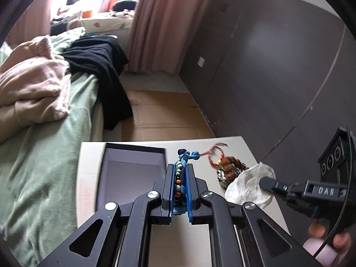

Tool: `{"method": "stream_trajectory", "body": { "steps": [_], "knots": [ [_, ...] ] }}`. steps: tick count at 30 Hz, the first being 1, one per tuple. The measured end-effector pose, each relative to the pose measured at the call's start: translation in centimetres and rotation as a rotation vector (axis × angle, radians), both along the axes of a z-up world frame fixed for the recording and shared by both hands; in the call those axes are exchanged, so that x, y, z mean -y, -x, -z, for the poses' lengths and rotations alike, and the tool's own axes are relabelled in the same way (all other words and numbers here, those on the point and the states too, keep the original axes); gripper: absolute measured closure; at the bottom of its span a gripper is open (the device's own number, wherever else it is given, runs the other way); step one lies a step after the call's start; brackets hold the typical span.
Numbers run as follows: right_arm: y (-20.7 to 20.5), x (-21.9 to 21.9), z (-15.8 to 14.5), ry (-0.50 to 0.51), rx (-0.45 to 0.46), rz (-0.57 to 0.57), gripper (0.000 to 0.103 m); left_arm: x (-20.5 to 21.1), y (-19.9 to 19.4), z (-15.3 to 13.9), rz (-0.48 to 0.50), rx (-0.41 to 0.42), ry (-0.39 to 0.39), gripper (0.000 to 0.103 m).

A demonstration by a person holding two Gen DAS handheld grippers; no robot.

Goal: Organize jewelry
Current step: 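Lift the blue bracelet with the left gripper and carry it toward the black box, then lower the blue bracelet into the black box and open the left gripper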

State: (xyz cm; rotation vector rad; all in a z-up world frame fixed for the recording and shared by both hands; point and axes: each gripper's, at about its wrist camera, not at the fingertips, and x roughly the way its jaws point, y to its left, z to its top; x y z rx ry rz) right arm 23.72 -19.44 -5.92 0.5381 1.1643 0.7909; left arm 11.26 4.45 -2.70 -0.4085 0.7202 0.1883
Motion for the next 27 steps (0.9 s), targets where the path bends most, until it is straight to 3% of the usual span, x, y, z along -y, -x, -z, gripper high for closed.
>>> {"method": "stream_trajectory", "body": {
  "steps": [9,20,21,24,27],
  "knots": [
    [1.5,-5.4,-2.4,-0.046,0.089,-0.104,0.100,-5.5,2.6,-1.5,-0.101,0.064,0.065,0.094],
    [2.3,-14.4,-2.9,-0.049,0.105,-0.221,0.100,-11.2,5.6,-1.5,-0.209,0.106,0.169,0.094],
    [2.5,-14.9,-2.7,-0.038,0.114,-0.229,0.096,-11.5,5.7,-1.5,-0.213,0.109,0.174,0.094],
    [2.2,-16.1,-1.1,0.027,0.092,-0.256,0.029,-11.4,5.6,-1.4,-0.206,0.104,0.174,0.094],
    [1.7,-14.7,-0.1,0.067,0.097,-0.169,0.028,-11.0,5.2,-1.0,-0.186,0.091,0.173,0.094]
  ]
}}
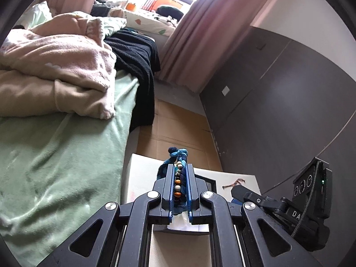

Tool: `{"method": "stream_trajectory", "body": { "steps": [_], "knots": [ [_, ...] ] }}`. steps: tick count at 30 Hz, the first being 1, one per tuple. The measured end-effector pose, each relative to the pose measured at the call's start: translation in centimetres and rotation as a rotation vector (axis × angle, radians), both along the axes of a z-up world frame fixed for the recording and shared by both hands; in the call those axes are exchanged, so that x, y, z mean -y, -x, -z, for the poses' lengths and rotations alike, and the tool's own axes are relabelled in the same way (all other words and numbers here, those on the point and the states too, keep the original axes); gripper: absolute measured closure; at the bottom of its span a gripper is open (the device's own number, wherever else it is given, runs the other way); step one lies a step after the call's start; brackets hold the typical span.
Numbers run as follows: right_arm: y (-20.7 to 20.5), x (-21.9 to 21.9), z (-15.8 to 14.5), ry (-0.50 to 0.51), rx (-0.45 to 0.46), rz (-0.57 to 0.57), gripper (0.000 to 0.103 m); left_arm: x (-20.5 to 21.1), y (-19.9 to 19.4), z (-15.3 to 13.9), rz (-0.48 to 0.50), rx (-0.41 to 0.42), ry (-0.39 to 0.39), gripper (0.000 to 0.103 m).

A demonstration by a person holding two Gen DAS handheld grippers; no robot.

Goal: Organize jewelry
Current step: 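Lower the blue bracelet into the black box and open the left gripper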

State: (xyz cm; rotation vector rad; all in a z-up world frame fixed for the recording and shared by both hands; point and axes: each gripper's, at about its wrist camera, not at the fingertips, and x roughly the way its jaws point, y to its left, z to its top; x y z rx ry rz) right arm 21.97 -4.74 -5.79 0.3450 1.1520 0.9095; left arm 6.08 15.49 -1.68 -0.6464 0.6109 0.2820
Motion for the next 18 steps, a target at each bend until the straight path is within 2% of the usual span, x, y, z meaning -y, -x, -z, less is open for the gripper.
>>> {"method": "stream_trajectory", "body": {
  "steps": [3,7,12,13,14,16,18],
  "knots": [
    [-0.3,1.6,0.0,-0.004,-0.012,0.024,0.028,0.7,-0.6,0.3,0.022,-0.006,0.000,0.094],
    [-0.1,5.1,-0.8,0.022,0.026,0.078,0.028,2.1,-1.9,0.9,0.058,-0.029,-0.016,0.094],
    [-0.5,9.1,-1.5,0.040,0.021,0.144,0.028,3.7,-3.6,1.8,0.052,-0.088,-0.050,0.092],
    [-0.5,9.8,-1.6,0.032,0.021,0.152,0.028,3.9,-3.9,2.2,0.054,-0.103,-0.050,0.084],
    [-0.5,10.7,-1.7,0.021,0.018,0.166,0.028,4.0,-4.3,2.6,0.051,-0.127,-0.043,0.066],
    [-0.6,12.0,-1.8,0.008,0.010,0.190,0.028,4.2,-4.6,3.1,0.056,-0.122,-0.019,0.043],
    [-0.9,13.3,-2.2,-0.007,0.007,0.210,0.028,4.8,-4.6,3.0,0.053,-0.115,-0.025,0.040]
  ]
}}
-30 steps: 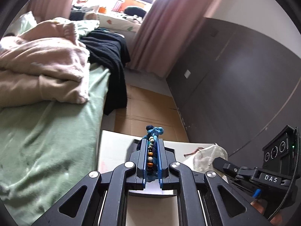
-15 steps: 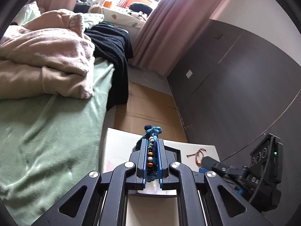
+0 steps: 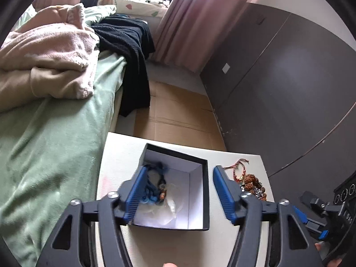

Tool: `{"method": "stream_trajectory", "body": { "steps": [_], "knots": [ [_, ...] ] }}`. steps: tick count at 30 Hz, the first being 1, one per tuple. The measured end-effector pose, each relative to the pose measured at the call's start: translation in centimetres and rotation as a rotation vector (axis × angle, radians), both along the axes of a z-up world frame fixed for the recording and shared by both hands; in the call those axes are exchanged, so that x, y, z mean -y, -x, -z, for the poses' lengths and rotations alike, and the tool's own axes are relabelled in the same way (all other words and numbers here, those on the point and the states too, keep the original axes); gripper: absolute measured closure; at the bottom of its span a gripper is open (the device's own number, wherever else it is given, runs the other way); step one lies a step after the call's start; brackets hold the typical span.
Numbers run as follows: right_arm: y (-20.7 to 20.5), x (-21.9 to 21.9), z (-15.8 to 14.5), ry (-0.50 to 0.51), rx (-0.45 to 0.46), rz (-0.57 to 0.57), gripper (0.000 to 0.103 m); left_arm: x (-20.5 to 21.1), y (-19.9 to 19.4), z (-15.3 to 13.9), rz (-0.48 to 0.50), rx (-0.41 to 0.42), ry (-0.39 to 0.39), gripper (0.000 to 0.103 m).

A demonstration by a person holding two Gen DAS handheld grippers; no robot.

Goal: Organize jewelry
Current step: 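Lower the blue bracelet into the black box and open the left gripper, then grasp the brown bead bracelet with the left gripper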

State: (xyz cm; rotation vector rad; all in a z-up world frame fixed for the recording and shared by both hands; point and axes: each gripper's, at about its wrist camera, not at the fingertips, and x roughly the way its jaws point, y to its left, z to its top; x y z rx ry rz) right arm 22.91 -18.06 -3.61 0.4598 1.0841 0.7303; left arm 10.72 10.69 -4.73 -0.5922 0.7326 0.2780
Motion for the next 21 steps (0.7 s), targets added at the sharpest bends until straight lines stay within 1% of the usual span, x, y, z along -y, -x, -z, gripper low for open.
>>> {"method": "stream_trajectory", "body": {
  "steps": [3,7,10,14,19,21],
  "knots": [
    [-0.4,1.4,-0.5,-0.016,0.005,0.029,0.028,1.1,-0.4,-0.3,0.019,-0.005,-0.038,0.040],
    [-1.2,2.9,-0.4,0.023,-0.011,0.070,0.028,2.7,-1.2,0.0,0.053,-0.023,-0.058,0.040],
    [-2.1,3.5,0.4,0.059,-0.052,0.086,0.028,4.7,-2.0,-0.1,0.095,-0.034,-0.099,0.040],
    [-3.1,4.6,1.5,0.067,-0.104,0.100,0.028,7.0,-3.1,0.0,0.138,-0.053,-0.128,0.040],
    [-4.1,5.6,2.0,0.090,-0.129,0.105,0.028,10.0,-4.8,0.5,0.217,-0.075,-0.148,0.040],
    [-4.4,6.1,2.3,0.089,-0.139,0.110,0.028,11.0,-5.9,0.7,0.244,-0.086,-0.126,0.040]
  ]
}}
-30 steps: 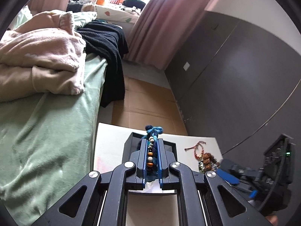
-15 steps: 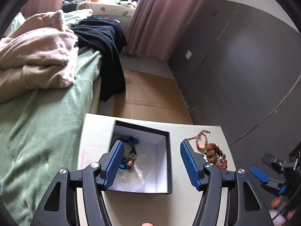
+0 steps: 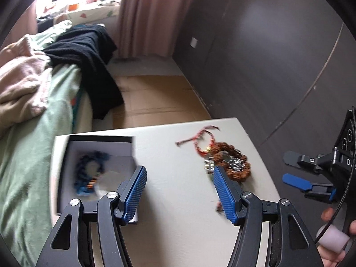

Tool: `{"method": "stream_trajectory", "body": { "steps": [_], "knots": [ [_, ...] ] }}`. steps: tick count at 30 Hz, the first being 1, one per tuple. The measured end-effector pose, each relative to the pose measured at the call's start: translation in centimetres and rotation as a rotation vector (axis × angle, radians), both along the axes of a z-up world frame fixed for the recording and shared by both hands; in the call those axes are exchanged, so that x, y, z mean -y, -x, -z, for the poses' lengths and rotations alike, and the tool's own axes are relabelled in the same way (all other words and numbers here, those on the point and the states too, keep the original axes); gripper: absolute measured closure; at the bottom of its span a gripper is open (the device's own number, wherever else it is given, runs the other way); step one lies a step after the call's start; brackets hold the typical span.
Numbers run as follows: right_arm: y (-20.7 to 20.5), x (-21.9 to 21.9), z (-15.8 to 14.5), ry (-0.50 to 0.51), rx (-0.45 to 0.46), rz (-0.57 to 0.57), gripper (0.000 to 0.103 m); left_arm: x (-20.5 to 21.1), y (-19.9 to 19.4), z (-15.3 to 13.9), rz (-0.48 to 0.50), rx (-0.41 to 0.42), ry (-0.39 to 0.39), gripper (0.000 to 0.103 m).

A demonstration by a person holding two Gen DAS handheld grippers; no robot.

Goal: Organize jewelry
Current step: 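Grasp the brown bead bracelet with the left gripper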

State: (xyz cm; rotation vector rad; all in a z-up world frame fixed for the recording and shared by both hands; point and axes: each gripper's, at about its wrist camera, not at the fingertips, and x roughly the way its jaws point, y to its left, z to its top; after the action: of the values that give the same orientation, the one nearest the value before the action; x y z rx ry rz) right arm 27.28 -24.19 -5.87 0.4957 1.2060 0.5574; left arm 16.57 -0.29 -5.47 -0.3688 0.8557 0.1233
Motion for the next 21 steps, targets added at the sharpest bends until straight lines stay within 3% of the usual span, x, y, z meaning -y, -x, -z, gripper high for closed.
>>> {"method": "stream_trajectory", "body": {
  "steps": [4,10,21],
  "knots": [
    [-0.7,1.1,0.5,-0.002,-0.031,0.021,0.028,1.4,-1.6,-0.1,0.009,-0.010,0.013,0.042],
    [-1.6,2.9,0.9,-0.003,-0.052,0.043,0.028,3.1,-4.9,0.5,0.027,-0.061,0.050,0.061],
    [-3.6,5.1,2.2,-0.022,-0.099,0.085,0.030,5.3,-9.5,3.4,0.020,-0.166,0.022,0.065]
  ]
}}
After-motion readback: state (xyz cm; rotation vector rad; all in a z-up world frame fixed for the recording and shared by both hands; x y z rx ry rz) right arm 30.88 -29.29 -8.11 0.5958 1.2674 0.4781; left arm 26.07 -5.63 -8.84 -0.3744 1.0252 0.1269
